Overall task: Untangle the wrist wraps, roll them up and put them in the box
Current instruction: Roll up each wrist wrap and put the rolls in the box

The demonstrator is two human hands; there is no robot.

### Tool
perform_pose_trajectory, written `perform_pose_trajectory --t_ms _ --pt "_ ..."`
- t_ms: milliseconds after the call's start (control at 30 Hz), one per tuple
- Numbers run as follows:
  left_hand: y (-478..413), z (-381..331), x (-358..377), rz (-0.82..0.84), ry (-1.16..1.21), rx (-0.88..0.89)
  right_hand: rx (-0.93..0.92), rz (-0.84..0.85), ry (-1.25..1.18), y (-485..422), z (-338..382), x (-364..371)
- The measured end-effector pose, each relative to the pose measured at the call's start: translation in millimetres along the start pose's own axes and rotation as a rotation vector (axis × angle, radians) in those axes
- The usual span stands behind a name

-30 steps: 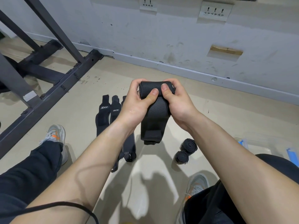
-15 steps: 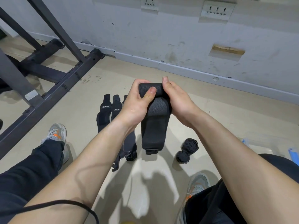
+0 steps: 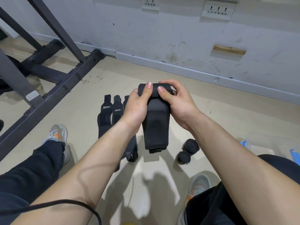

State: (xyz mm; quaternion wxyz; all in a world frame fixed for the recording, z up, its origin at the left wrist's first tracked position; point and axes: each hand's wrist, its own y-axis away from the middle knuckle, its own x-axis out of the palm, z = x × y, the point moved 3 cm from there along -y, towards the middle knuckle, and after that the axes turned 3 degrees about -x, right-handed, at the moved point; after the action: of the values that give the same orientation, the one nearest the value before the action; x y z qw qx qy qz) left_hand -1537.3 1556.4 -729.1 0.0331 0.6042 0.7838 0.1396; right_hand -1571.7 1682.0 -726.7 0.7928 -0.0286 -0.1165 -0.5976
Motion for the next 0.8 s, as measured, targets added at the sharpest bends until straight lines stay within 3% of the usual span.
perform_pose_trajectory --t_ms 167,367,533,667,800 --pt "0.6 -3.8 0.1 -0.06 0.016 0.044 0.116 0.001 0.055 3.4 -10.8 8.2" --pt "5.5 1.6 -3.0 0.0 -0.219 0.12 0.187 0.006 0.076 -1.1 -9.3 7.6" --pt "6.9 1.2 -2.2 0.005 -0.189 0.124 0.108 -0.061 0.051 -2.3 -8.0 4.1" --pt "8.0 -1.4 1.1 -0.072 -0.052 0.057 0.023 -0.048 0.036 -3.4 -3.5 8.5" --pt "5.9 -2.0 1.8 -0.124 -0.073 0.082 -0.03 -0.02 0.019 -1.8 -3.3 9.7"
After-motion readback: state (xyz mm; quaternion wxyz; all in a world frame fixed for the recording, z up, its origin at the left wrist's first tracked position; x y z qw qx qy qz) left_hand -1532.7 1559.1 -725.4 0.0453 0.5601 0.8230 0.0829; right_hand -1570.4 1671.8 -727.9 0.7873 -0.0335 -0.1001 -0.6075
